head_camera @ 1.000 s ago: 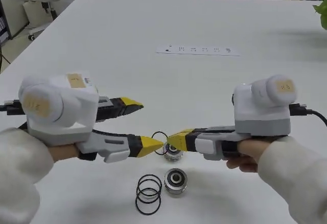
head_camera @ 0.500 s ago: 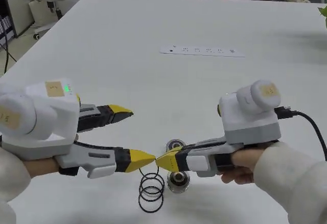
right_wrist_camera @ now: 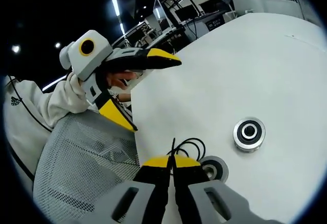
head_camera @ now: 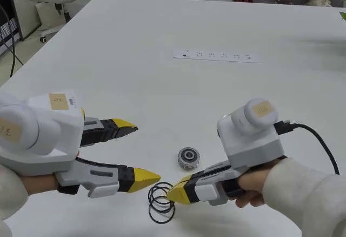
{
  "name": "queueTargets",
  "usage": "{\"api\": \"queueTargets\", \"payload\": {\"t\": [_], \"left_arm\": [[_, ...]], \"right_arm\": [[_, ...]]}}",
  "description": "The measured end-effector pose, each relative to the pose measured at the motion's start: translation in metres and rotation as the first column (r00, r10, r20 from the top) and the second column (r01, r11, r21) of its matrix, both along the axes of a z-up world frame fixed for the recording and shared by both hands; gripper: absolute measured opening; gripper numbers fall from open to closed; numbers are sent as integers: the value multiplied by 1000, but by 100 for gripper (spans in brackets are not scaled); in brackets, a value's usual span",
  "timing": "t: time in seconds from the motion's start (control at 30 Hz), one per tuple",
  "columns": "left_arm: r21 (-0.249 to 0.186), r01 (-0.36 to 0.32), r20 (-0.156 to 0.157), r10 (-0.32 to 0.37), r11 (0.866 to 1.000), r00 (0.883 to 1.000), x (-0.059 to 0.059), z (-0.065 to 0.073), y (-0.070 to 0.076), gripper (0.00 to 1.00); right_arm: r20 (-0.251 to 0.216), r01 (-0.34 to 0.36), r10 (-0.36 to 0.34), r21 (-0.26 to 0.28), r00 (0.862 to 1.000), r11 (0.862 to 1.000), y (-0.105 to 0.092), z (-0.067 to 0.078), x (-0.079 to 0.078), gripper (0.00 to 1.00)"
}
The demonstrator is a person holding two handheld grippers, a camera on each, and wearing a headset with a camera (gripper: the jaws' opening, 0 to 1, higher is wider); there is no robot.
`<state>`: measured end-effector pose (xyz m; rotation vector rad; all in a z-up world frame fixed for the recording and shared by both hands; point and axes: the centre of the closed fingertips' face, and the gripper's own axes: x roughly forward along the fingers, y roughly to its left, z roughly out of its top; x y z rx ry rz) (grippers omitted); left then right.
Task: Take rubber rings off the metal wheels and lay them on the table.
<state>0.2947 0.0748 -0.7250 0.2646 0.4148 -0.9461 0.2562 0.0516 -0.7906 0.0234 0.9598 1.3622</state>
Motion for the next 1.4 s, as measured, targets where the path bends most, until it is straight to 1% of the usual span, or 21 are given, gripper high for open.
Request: {"api": "queueTargets", "payload": {"t": [0.13, 0.23, 0.33, 0.47, 0.5, 0.6, 0.7, 0.83, 0.93, 1.13, 1.3, 1.4], "left_arm": [[2, -1, -5, 1, 1000, 1000, 0, -2, 1, 61], [9, 1, -12, -1, 1000, 1000, 0, -4, 1, 61], [10, 5, -15, -5, 1000, 1000, -1, -5, 1, 61], [19, 11, -20, -10, 1000, 1000, -1, -7, 0, 60], [22, 12, -21, -12, 1000, 1000, -2, -8, 1, 60], [26, 14, -22, -13, 1000, 1000, -2, -9, 1, 60], [28, 15, -24, -14, 1000, 1000, -2, -10, 1, 60], [38, 26, -33, -25, 999, 999, -4, -13, 0, 60], [47, 32, -35, -30, 998, 999, -5, -15, 0, 60], [50, 29, -39, -27, 998, 999, -5, -15, 1, 60], [59, 41, -43, -38, 997, 998, -7, -18, -1, 60], [66, 45, -46, -42, 997, 998, -8, -19, -1, 60]], "right_arm": [[1, -10, 10, -21, 1000, 1000, -1, -4, -2, 0], [34, -28, 30, -53, 999, 998, -3, -10, -2, 0], [52, -32, 35, -55, 998, 998, -3, -10, -1, 0], [99, -26, 32, -61, 995, 998, -3, -9, 5, 1], [109, -32, 40, -73, 993, 997, -4, -10, 4, 2], [102, -49, 57, -78, 993, 996, -3, -12, -1, 2], [117, -74, 84, -86, 990, 993, -2, -12, -5, 4], [161, -110, 125, -99, 979, 989, 0, -10, -8, 8], [222, -146, 171, -126, 960, 981, -1, -10, -8, 10], [267, -181, 219, -159, 939, 971, 0, -10, -11, 16], [301, -193, 242, -182, 923, 964, -1, -10, -9, 18], [304, -195, 246, -188, 920, 963, -2, -10, -9, 19]]}}
